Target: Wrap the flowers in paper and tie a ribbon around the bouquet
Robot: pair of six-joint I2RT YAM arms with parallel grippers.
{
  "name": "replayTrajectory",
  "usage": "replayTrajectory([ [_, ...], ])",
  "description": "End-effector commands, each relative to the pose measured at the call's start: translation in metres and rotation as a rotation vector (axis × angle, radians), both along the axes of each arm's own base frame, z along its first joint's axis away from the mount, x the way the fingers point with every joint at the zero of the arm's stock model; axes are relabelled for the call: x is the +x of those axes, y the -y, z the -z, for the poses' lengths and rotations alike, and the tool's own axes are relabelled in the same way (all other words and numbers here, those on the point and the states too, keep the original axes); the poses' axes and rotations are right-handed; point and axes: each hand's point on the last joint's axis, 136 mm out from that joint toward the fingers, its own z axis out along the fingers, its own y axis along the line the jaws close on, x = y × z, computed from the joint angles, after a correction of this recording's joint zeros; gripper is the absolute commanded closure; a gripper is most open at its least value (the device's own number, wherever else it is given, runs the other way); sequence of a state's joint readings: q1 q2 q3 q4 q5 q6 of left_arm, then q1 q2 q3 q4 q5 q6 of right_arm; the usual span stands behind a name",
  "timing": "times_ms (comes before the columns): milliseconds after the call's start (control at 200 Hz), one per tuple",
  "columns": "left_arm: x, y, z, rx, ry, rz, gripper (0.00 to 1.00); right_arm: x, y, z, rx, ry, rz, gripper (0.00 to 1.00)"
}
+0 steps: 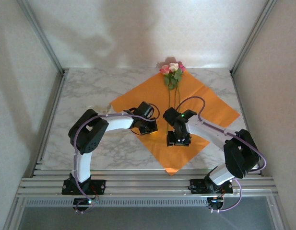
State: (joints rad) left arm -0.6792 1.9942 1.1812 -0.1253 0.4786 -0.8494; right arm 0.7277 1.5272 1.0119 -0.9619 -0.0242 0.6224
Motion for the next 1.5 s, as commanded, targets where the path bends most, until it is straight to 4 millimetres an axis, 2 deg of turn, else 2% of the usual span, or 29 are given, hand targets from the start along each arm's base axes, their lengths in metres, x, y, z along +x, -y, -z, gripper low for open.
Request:
replayTrajectory([
  [0, -0.008, -0.012, 0.018, 0.029, -0.041, -0.038, 1.0, -0.016, -0.006, 0.008, -0.035, -0.043, -0.031, 0.45],
  [145, -0.013, -0.022, 0.028, 0.061, -0.057, -0.054, 1.0, -0.025, -0.011, 0.021, -0.065, -0.058, -0.093, 0.45],
  [375, -0.013, -0.027, 0.029, 0.079, -0.054, -0.071, 1.0, -0.017, -0.025, 0.046, -0.054, -0.081, -0.121, 0.46],
  [561, -0.012, -0.033, 0.031, 0.093, -0.053, -0.077, 1.0, -0.023, -0.023, 0.065, -0.072, -0.124, -0.112, 0.58],
  [736, -0.01, -0.035, 0.032, 0.108, -0.05, -0.077, 1.0, -0.021, -0.021, 0.062, -0.077, -0.129, -0.113, 0.74],
  [881, -0.006, -0.036, 0.028, 0.123, -0.039, -0.079, 1.0, -0.017, -0.022, 0.051, -0.076, -0.131, -0.124, 0.76],
  [936, -0.002, -0.037, 0.02, 0.135, -0.021, -0.083, 1.0, -0.015, -0.023, 0.045, -0.068, -0.132, -0.124, 0.76],
  [991, 0.002, -0.04, 0.008, 0.154, -0.003, -0.095, 0.9, -0.012, -0.025, 0.039, -0.049, -0.14, -0.121, 0.76],
  [1071, 0.003, -0.051, -0.013, 0.195, 0.017, -0.129, 0.67, -0.01, -0.028, 0.032, -0.02, -0.167, -0.124, 0.81],
  [1191, -0.018, -0.071, -0.035, 0.228, -0.042, -0.178, 0.53, -0.013, -0.035, 0.025, 0.036, -0.224, -0.13, 0.84],
  [1296, -0.056, -0.081, -0.033, 0.185, -0.167, -0.194, 0.5, -0.008, -0.035, 0.023, 0.081, -0.259, -0.097, 0.85],
  [1391, -0.088, -0.081, -0.022, 0.114, -0.284, -0.195, 0.49, -0.005, -0.035, 0.024, 0.098, -0.275, -0.087, 0.89],
  [1452, -0.095, -0.075, -0.022, 0.046, -0.306, -0.216, 0.49, -0.005, -0.033, 0.024, 0.092, -0.276, -0.096, 0.88],
  [1497, -0.096, -0.068, -0.025, -0.01, -0.316, -0.228, 0.51, -0.006, -0.032, 0.023, 0.094, -0.274, -0.094, 0.82],
])
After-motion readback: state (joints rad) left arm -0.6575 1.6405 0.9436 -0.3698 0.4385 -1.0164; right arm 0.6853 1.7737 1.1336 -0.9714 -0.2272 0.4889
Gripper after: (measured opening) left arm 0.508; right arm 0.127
